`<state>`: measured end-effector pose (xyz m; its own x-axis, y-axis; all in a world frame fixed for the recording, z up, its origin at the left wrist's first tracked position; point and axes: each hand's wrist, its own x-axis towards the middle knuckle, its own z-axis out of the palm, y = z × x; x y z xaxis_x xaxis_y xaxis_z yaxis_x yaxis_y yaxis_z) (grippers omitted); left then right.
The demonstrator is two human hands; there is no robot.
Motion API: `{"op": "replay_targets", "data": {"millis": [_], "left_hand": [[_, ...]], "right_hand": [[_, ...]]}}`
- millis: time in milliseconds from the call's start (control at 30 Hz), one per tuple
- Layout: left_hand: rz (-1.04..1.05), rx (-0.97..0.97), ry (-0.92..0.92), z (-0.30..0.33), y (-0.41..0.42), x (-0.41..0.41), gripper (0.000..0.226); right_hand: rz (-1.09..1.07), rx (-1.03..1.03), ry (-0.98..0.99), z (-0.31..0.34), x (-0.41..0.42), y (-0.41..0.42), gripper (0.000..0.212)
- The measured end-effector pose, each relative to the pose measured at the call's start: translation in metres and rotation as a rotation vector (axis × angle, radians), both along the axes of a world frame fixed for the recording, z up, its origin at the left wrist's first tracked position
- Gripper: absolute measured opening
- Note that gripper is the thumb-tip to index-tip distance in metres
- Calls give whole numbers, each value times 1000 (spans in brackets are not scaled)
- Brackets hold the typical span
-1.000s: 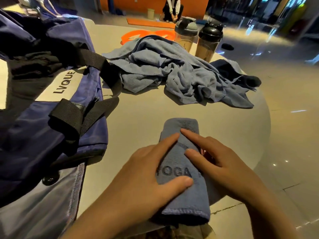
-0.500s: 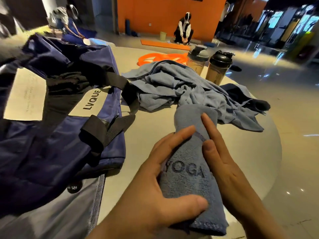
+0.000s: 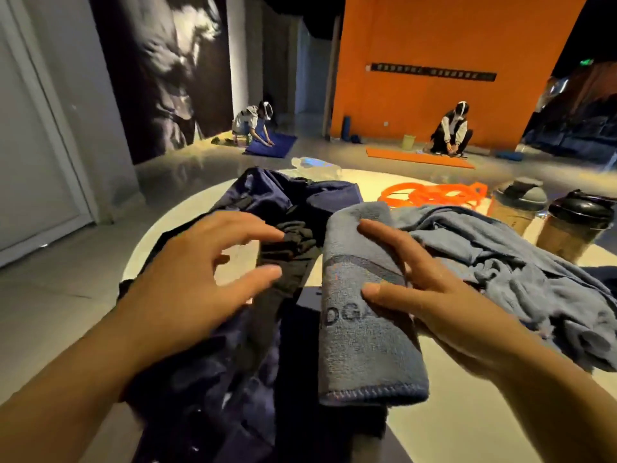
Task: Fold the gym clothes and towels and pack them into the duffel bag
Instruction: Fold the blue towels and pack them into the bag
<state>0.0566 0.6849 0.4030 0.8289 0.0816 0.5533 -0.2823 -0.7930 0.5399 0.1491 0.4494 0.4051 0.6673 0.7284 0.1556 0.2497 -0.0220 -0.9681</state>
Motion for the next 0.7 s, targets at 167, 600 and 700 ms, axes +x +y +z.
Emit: {"op": "replay_targets", "data": {"millis": [167,600,700], "left_hand": [[209,73,338,-37,52,70,70],[152,184,327,-83,14,41,103],[112,156,381,-77,-9,12,99]], "right_hand": [[-157,-338,-292,-20,37,60,54],[-158,-356,-297,-64,25,38,53],[-101,-365,-270,-63,14,10,52]]}}
